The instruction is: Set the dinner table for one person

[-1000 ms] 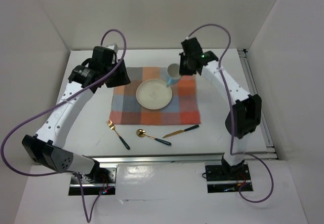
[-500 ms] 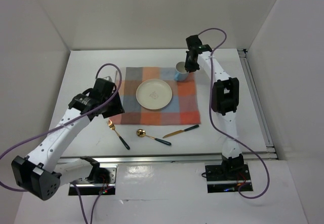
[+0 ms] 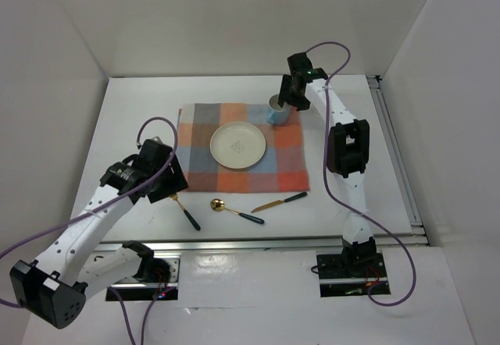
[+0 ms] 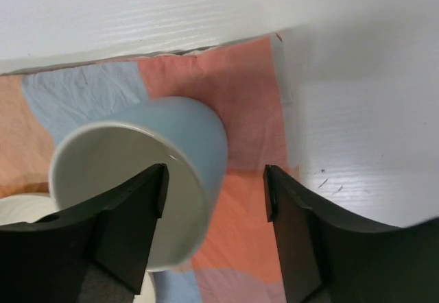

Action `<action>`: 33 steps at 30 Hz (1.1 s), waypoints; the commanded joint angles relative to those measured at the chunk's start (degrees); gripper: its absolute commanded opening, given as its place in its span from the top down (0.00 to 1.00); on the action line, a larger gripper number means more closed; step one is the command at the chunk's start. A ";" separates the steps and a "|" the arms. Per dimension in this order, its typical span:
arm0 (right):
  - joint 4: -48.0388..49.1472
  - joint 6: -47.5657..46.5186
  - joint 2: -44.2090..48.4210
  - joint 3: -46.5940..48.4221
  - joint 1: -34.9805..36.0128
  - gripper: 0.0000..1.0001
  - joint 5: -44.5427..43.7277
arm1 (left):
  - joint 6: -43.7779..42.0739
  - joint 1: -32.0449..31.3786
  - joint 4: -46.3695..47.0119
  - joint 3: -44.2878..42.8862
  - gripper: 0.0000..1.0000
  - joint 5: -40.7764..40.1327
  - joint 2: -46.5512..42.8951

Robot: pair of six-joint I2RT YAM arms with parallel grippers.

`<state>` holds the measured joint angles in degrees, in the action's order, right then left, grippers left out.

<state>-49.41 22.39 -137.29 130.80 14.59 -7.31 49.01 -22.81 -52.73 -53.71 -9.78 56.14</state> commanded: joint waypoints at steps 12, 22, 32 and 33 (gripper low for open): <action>8.17 -0.24 17.64 -6.68 1.85 0.00 3.53 | 16.09 -1.36 4.47 12.92 0.27 -0.22 1.69; 13.53 -0.24 34.35 -24.27 3.42 0.00 3.00 | 20.94 -3.02 16.69 18.38 0.38 -5.06 12.82; 13.46 -0.77 39.38 -31.74 5.80 0.00 2.13 | 26.30 -5.14 12.40 13.29 0.70 -7.97 22.96; 12.94 -1.29 39.99 -32.36 6.50 0.00 2.13 | 26.31 -5.14 11.26 12.76 0.79 -8.58 22.96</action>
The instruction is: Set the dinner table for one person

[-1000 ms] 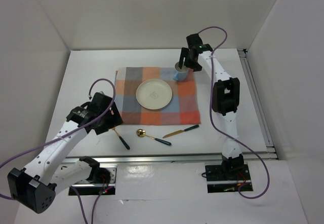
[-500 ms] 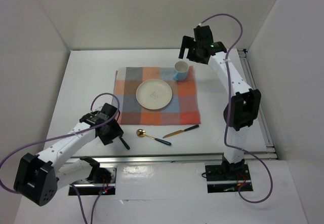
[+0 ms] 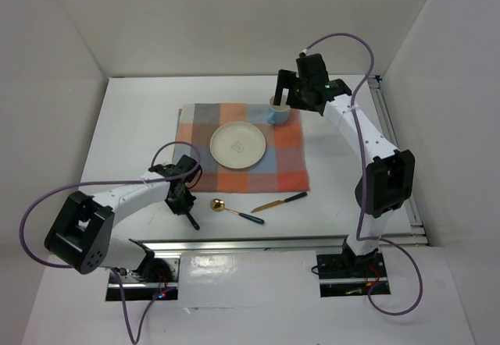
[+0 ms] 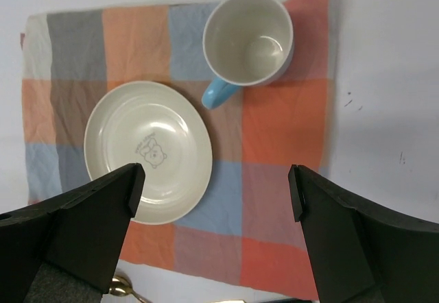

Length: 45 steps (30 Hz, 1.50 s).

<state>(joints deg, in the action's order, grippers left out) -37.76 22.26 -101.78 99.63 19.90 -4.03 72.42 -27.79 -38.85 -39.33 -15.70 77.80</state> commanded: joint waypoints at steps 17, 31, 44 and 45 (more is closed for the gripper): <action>-2.24 -7.33 20.30 -22.36 12.14 0.17 5.00 | -37.67 1.68 -13.88 -41.30 1.00 -10.84 14.68; 8.04 -7.58 16.00 -40.21 40.47 0.32 -4.49 | -51.86 7.13 -12.75 -62.01 1.00 -4.69 42.00; 17.19 -6.97 9.50 -45.23 43.38 0.37 -1.59 | -50.19 9.25 -10.98 -64.47 0.83 -0.73 47.27; 17.71 -6.97 9.49 -45.84 43.38 0.37 -1.59 | -50.19 9.25 -10.98 -63.95 0.72 -0.73 46.66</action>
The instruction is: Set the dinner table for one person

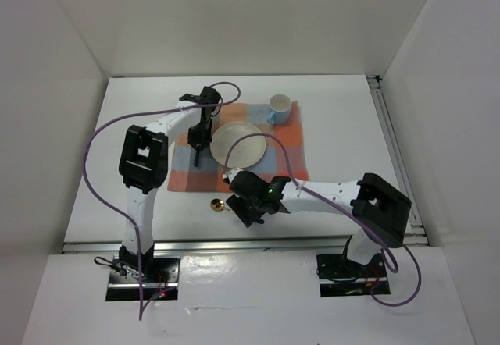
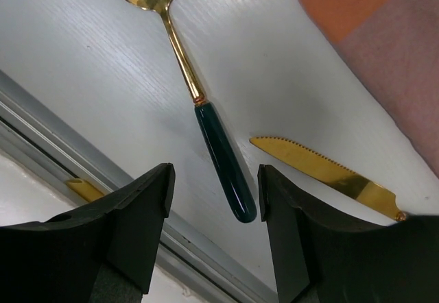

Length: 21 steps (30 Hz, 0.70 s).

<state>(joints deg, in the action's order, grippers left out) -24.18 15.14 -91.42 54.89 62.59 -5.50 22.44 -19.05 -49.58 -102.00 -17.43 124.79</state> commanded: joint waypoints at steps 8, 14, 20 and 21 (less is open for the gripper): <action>5.29 0.16 -2.53 -2.16 0.69 0.46 1.10 | 0.94 0.50 -2.79 -0.75 0.23 1.52 -7.27; 5.29 -0.37 -4.21 -2.16 0.69 0.53 1.71 | 2.87 0.50 -5.69 -3.02 0.23 0.38 -14.83; 5.82 -1.42 -6.66 -2.16 1.22 0.61 2.25 | 2.88 1.03 -7.81 -6.20 0.23 1.08 -20.63; 5.82 -1.42 -6.67 -1.64 1.22 0.69 2.25 | 3.40 1.03 -7.81 -6.72 0.23 1.69 -21.51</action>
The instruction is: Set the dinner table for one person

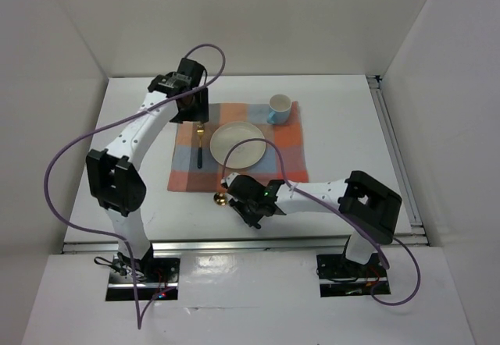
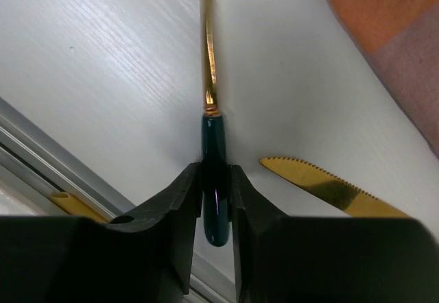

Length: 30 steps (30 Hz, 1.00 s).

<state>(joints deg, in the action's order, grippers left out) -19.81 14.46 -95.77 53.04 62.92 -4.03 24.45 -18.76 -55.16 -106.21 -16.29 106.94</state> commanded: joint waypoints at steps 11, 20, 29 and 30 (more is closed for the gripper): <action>-9.61 -2.33 7.25 7.43 2.12 1.00 0.25 | 1.92 3.56 -4.26 -5.66 0.23 5.04 -10.34; -18.34 17.32 11.75 11.74 -13.59 1.00 -7.83 | 3.68 4.61 -3.56 -2.25 0.23 4.52 -14.91; -11.92 17.28 0.51 19.11 -31.36 1.00 -3.00 | 3.07 5.14 -3.03 -0.31 0.23 5.13 -17.73; -11.92 17.27 -1.68 19.73 -32.23 1.00 -2.48 | 3.06 5.14 -3.03 -0.31 0.23 5.13 -17.73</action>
<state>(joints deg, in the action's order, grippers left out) -33.54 30.72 -94.50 68.73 32.16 -7.49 27.40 -14.00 -58.96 -106.98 -11.66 90.78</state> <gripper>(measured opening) 0.265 0.772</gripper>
